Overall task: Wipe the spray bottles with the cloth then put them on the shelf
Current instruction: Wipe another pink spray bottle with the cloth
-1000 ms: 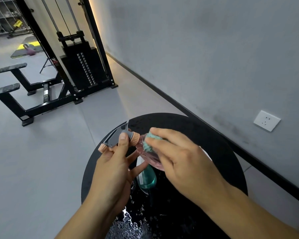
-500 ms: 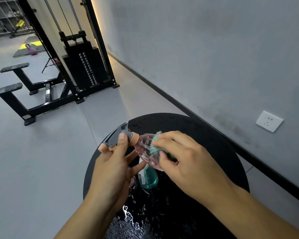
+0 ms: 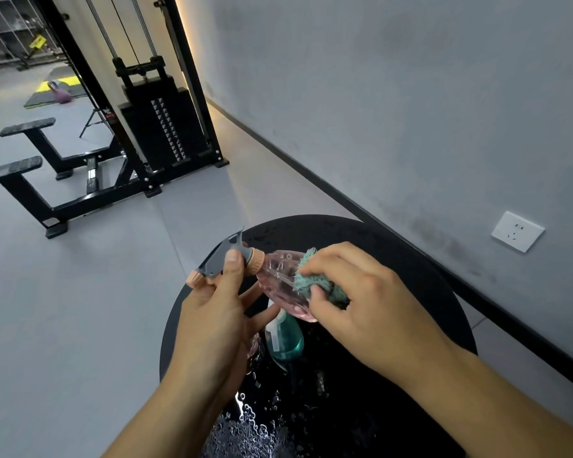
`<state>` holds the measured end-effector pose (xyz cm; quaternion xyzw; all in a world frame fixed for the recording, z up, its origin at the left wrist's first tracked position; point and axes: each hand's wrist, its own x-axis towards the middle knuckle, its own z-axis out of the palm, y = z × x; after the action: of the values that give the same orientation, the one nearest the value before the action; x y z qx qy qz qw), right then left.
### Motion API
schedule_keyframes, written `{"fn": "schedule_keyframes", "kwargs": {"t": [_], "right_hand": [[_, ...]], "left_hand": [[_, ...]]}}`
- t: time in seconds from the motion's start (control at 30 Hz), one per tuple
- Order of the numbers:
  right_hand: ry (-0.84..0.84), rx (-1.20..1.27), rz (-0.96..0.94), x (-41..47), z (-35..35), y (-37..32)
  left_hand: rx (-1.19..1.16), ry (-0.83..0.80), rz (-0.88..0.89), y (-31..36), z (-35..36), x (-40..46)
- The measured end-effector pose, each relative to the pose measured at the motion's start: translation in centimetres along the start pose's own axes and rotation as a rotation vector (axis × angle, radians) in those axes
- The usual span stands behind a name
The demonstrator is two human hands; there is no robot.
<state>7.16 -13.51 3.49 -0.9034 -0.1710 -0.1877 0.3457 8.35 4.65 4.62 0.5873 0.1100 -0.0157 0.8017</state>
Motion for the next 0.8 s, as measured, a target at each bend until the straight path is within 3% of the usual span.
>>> {"fn": "schedule_keyframes", "kwargs": {"t": [0.2, 0.43, 0.67, 0.8], "right_hand": [[0.025, 0.007, -0.101, -0.2, 0.3, -0.3], [0.067, 0.020, -0.023, -0.1, 0.0, 0.3], [0.084, 0.048, -0.085, -0.2, 0.2, 0.1], [0.080, 0.088, 0.013, -0.3, -0.2, 0.4]], "left_hand": [[0.016, -0.013, -0.027, -0.5, -0.1, -0.1], [-0.056, 0.084, 0.016, 0.9, -1.0, 0.7], [-0.072, 0.069, -0.020, 0.6, -0.8, 0.5], [-0.071, 0.062, -0.001, 0.9, -1.0, 0.7]]}}
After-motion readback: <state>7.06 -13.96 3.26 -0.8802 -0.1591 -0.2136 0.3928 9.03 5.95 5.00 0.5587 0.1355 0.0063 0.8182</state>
